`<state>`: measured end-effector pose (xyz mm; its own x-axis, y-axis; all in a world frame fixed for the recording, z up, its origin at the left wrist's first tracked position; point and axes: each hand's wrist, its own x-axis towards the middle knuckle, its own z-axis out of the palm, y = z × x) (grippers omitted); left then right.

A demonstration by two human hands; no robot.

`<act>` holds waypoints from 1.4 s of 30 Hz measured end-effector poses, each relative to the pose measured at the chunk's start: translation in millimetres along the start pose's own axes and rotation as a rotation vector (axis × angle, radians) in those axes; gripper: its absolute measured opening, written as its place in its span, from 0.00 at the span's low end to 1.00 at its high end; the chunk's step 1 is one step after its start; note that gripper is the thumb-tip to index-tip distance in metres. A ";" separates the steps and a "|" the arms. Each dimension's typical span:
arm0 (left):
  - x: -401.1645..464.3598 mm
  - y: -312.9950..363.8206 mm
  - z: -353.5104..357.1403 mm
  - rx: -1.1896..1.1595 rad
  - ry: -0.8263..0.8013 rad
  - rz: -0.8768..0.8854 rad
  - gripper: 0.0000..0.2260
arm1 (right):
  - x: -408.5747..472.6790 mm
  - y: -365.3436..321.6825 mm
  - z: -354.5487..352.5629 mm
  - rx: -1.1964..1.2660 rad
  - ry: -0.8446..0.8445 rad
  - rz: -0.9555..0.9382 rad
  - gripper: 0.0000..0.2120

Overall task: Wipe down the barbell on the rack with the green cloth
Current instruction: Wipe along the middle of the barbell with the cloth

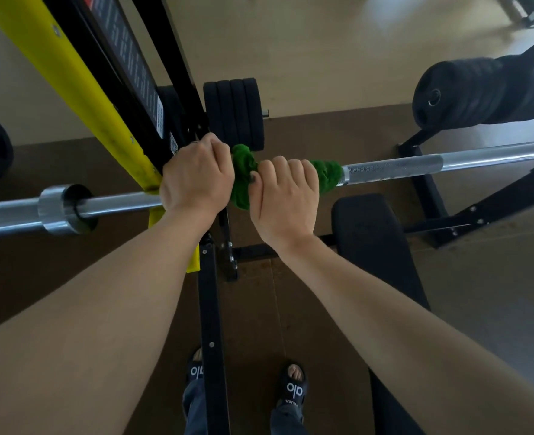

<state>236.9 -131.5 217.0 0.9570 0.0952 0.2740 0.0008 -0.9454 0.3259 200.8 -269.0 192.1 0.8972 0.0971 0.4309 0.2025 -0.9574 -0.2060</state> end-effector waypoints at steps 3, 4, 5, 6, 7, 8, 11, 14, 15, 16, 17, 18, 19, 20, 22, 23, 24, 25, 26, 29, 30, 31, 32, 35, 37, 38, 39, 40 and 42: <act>-0.1 -2.4 0.1 -0.015 0.000 0.014 0.17 | 24.4 6.1 -9.2 -0.094 -0.117 -0.122 0.18; -0.4 -1.8 0.0 -0.022 0.002 0.012 0.17 | 30.3 9.4 -13.7 -0.147 -0.200 -0.190 0.18; -0.4 -1.0 -0.9 -0.021 0.003 0.006 0.16 | 35.8 12.3 -16.7 -0.174 -0.273 -0.238 0.19; -0.3 -0.6 -1.7 -0.012 0.003 0.000 0.16 | 41.7 13.0 -21.8 -0.177 -0.337 -0.249 0.22; -0.5 0.1 -2.2 0.000 0.004 -0.006 0.16 | 48.9 14.3 -24.7 -0.155 -0.398 -0.241 0.24; -0.6 0.0 -1.8 0.010 0.005 -0.011 0.16 | 56.7 13.5 -30.3 -0.114 -0.478 -0.221 0.25; -1.3 -0.6 -0.2 0.025 0.004 -0.014 0.17 | 87.8 16.4 -25.3 0.011 -0.977 -0.108 0.21; -0.3 -3.4 2.1 0.017 0.011 0.002 0.17 | 110.4 25.2 -16.5 0.132 -1.322 0.180 0.20; 0.1 -3.7 2.0 0.017 0.015 0.007 0.17 | 112.6 25.9 -16.8 0.118 -1.326 0.214 0.21; 0.2 -3.6 2.6 0.020 0.019 0.007 0.18 | 113.2 24.7 -17.1 0.088 -1.300 0.215 0.21; 0.3 -3.3 2.7 0.022 0.021 0.004 0.18 | 111.4 22.6 -16.8 0.075 -1.267 0.188 0.22; 0.9 -2.9 2.8 0.022 0.017 -0.001 0.18 | 104.6 20.5 -19.2 0.065 -1.209 0.136 0.23; 1.4 -2.3 2.4 0.018 0.011 -0.007 0.18 | 94.3 19.0 -21.1 0.046 -1.096 0.066 0.23; 1.7 -3.0 2.6 0.010 0.011 -0.012 0.18 | 81.3 18.1 -23.3 0.006 -0.911 -0.018 0.23; 0.9 -3.0 2.2 0.005 0.012 -0.017 0.18 | 51.2 20.7 -24.3 -0.103 -0.469 -0.171 0.22; 1.0 -2.2 1.3 0.007 0.012 -0.014 0.18 | 38.9 24.7 -22.3 -0.125 -0.317 -0.221 0.21; 0.8 -2.4 1.1 0.006 0.012 -0.012 0.18 | 29.3 31.2 -18.7 -0.107 -0.208 -0.234 0.20; 0.2 -2.6 0.7 0.008 0.014 -0.010 0.18 | 22.8 39.0 -14.4 -0.053 -0.121 -0.239 0.20; 0.1 -1.8 0.3 0.017 0.017 -0.012 0.18 | 17.7 48.3 -10.0 -0.024 -0.053 -0.254 0.19; -0.9 1.3 -1.5 0.047 0.030 -0.020 0.17 | 2.9 63.3 -2.7 -0.035 0.070 -0.278 0.16; -1.1 1.7 -1.6 0.053 0.032 -0.026 0.16 | 1.3 62.1 -2.9 -0.032 0.081 -0.265 0.16; -1.5 1.7 -1.5 0.059 0.032 -0.032 0.16 | 4.0 59.8 -5.2 -0.028 0.060 -0.235 0.17; -2.1 1.2 -0.9 0.062 0.032 -0.032 0.17 | 11.1 56.3 -10.2 -0.040 0.003 -0.196 0.18; -2.7 2.1 -2.1 0.071 0.024 -0.043 0.17 | 41.9 52.6 -31.0 -0.145 -0.322 -0.165 0.24; -3.3 2.8 -3.4 0.080 0.027 -0.061 0.17 | 65.4 54.1 -45.6 -0.085 -0.640 -0.179 0.25; -3.1 3.0 -4.0 0.083 0.028 -0.067 0.16 | 77.0 56.0 -48.7 -0.033 -0.837 -0.138 0.24; -3.0 3.4 -3.9 0.084 0.027 -0.063 0.16 | 86.7 59.6 -47.1 0.035 -1.010 -0.061 0.22; -2.3 3.8 -3.5 0.081 0.029 -0.049 0.16 | 94.7 63.9 -41.3 0.081 -1.143 0.023 0.23; -2.8 1.7 -1.7 0.074 0.036 -0.031 0.17 | 104.3 66.2 -25.7 0.115 -1.278 0.153 0.24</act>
<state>233.7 -132.8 218.4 0.9453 0.1347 0.2973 0.0530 -0.9621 0.2673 297.7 -329.2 245.9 0.6385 0.2401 -0.7313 0.0399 -0.9592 -0.2800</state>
